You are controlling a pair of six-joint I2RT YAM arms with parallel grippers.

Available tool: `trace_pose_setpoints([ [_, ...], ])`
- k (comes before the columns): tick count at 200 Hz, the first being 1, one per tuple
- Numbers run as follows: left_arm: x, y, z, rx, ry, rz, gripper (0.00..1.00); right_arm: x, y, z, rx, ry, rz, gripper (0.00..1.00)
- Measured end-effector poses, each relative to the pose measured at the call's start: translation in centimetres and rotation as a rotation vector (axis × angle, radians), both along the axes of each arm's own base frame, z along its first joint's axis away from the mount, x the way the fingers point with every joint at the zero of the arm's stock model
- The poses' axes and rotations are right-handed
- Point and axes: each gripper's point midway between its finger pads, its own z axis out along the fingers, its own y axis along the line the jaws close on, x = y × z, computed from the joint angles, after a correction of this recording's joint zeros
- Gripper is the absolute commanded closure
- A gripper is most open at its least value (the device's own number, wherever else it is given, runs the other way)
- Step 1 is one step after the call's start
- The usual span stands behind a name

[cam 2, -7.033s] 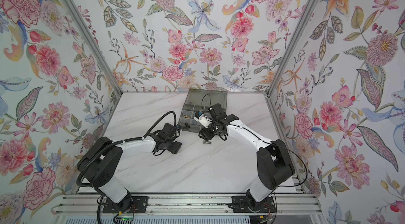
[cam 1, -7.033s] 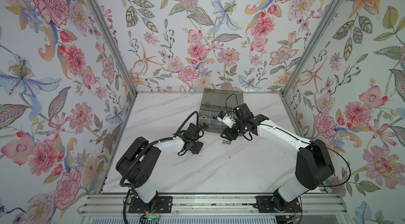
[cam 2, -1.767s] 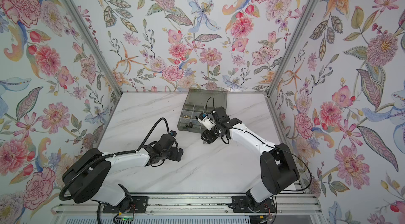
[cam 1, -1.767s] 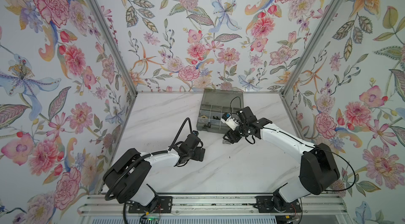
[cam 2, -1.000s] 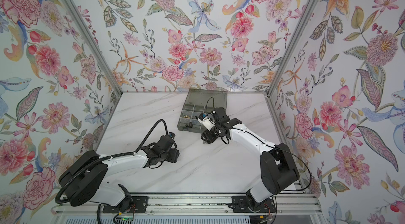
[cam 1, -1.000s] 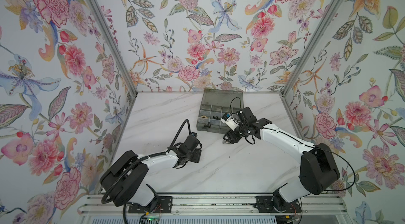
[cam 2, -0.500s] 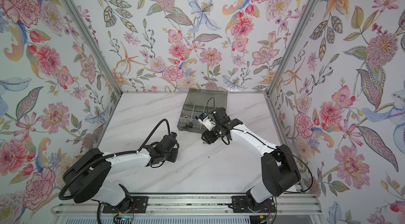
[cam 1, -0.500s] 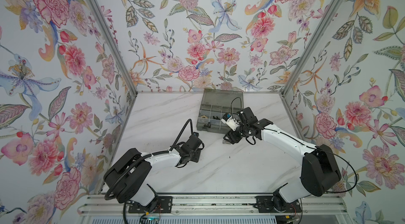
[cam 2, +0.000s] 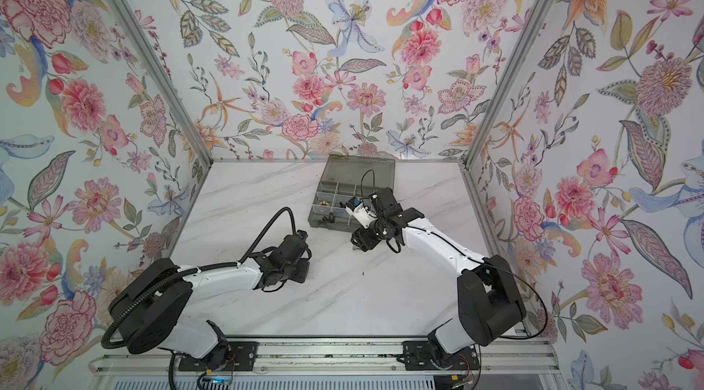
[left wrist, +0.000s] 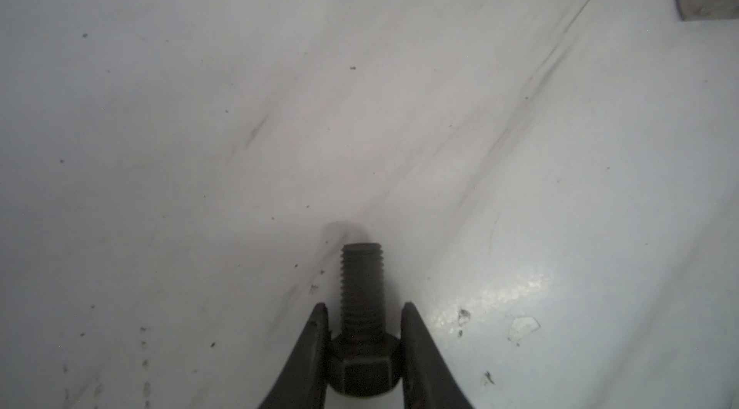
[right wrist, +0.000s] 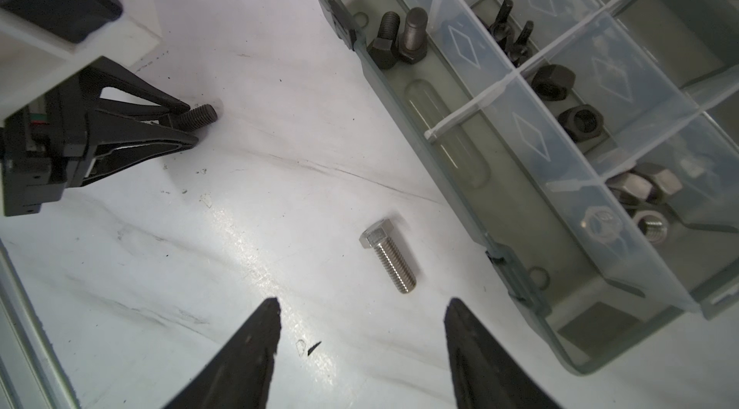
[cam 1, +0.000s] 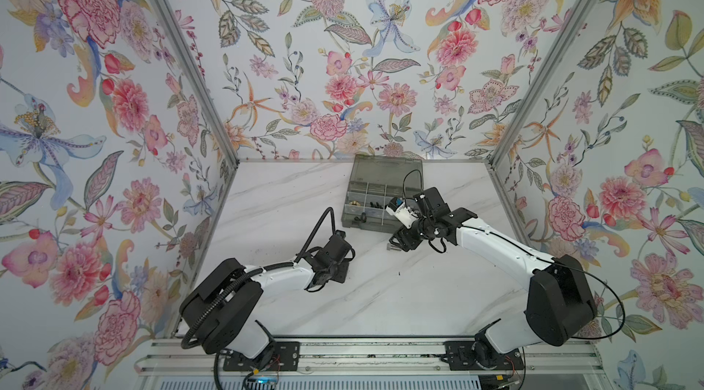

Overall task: Sort the screws and nuts into containers
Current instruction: Pick up the screw at the center of the table, then place the screw into the container.

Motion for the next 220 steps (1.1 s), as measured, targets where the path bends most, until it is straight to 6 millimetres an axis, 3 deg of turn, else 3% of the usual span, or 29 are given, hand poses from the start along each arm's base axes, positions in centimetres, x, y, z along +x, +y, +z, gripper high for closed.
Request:
trace_pose_setpoints([
  [21,0.7,-0.8,1.8,-0.040,-0.038,-0.002,1.00,0.1,-0.3,0.6,0.011,-0.011,-0.014,0.32],
  [43,2.6,-2.5,6.0,-0.126,-0.133,-0.008,1.00,0.5,-0.7,1.2,0.021,-0.021,-0.039,0.32],
  [80,7.4,-6.4,15.2,-0.300,-0.346,-0.036,1.00,1.6,-2.4,1.3,0.012,-0.023,-0.115,0.32],
  [104,11.2,-8.7,18.1,-0.344,-0.405,-0.055,1.00,2.2,-3.4,1.2,0.003,-0.025,-0.163,0.32],
  [119,13.5,-10.2,17.7,-0.347,-0.399,-0.074,1.00,2.5,-3.8,1.3,-0.001,-0.027,-0.184,0.32],
  [134,15.0,-11.3,15.5,-0.345,-0.360,-0.093,1.00,2.6,-4.1,1.4,-0.002,-0.031,-0.202,0.32],
  [155,15.7,-12.0,11.4,-0.319,-0.278,-0.118,1.00,2.8,-4.4,1.7,0.001,-0.036,-0.218,0.32],
  [176,15.4,-12.3,8.6,-0.296,-0.220,-0.137,1.00,2.9,-4.6,1.9,0.005,-0.040,-0.227,0.32],
  [220,15.3,-12.7,8.6,-0.305,-0.214,-0.162,1.00,2.9,-5.0,1.7,0.001,-0.037,-0.237,0.31],
])
